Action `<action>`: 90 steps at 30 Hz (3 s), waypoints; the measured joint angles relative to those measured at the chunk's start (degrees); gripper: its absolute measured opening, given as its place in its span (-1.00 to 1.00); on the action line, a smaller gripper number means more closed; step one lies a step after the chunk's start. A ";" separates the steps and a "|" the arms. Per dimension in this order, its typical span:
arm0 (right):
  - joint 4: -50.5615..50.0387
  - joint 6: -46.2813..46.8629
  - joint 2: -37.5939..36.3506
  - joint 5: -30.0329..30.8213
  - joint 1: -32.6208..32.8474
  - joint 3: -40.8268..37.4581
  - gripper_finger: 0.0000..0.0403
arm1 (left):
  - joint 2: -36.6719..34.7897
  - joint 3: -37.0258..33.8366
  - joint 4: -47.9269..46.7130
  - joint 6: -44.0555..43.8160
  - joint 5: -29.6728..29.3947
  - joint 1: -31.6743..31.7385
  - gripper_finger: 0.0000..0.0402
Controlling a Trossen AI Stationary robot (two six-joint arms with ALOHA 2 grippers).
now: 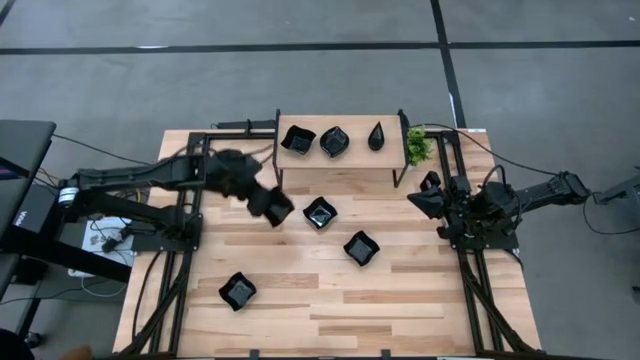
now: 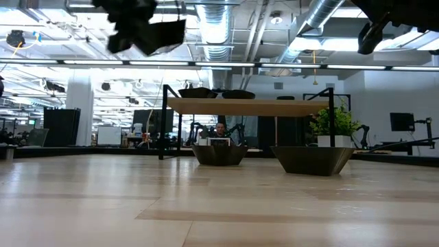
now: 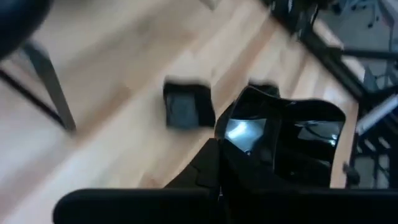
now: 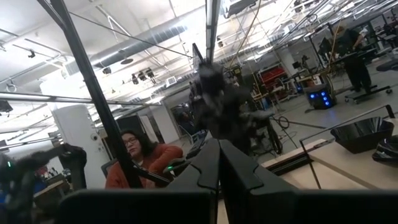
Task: Pick & Place Mini shaped plates
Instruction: Stack the distorted square plate on top of the other distorted square plate on the shelf
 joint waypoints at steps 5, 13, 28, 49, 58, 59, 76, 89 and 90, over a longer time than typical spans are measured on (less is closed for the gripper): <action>-1.68 -0.01 0.00 0.09 -0.01 0.00 -1.00 | 5.68 9.85 -0.17 6.59 0.31 6.24 -0.98; -1.51 1.42 -0.17 0.06 -0.01 0.00 -1.00 | 18.14 22.13 -0.35 13.05 4.27 18.82 -0.98; -1.76 1.55 -0.15 -0.13 -0.01 0.00 -1.00 | 32.28 29.93 -0.82 0.33 6.42 28.75 -0.98; -2.82 1.54 -0.15 -0.25 0.01 0.00 -1.00 | 32.72 29.97 -5.54 -3.91 0.04 28.52 -0.98; -2.81 1.53 -0.15 -0.16 0.01 0.00 -1.00 | 33.34 29.95 -5.39 -3.71 1.16 27.11 -0.98; -2.80 1.53 -0.17 -0.11 -0.01 0.00 -1.00 | 33.34 29.97 -5.41 -3.25 1.23 27.13 -0.98; -2.80 1.53 -0.15 -0.09 0.00 0.00 -1.00 | 33.34 29.95 -6.24 0.55 3.56 28.81 -0.98; -2.80 1.53 -0.15 -0.15 0.01 0.00 -1.00 | 33.34 29.95 -6.22 -1.48 3.99 28.68 -0.98; -2.80 1.53 -0.15 -0.15 -0.01 0.00 -1.00 | 33.34 29.95 -6.23 -1.53 4.04 28.67 -0.98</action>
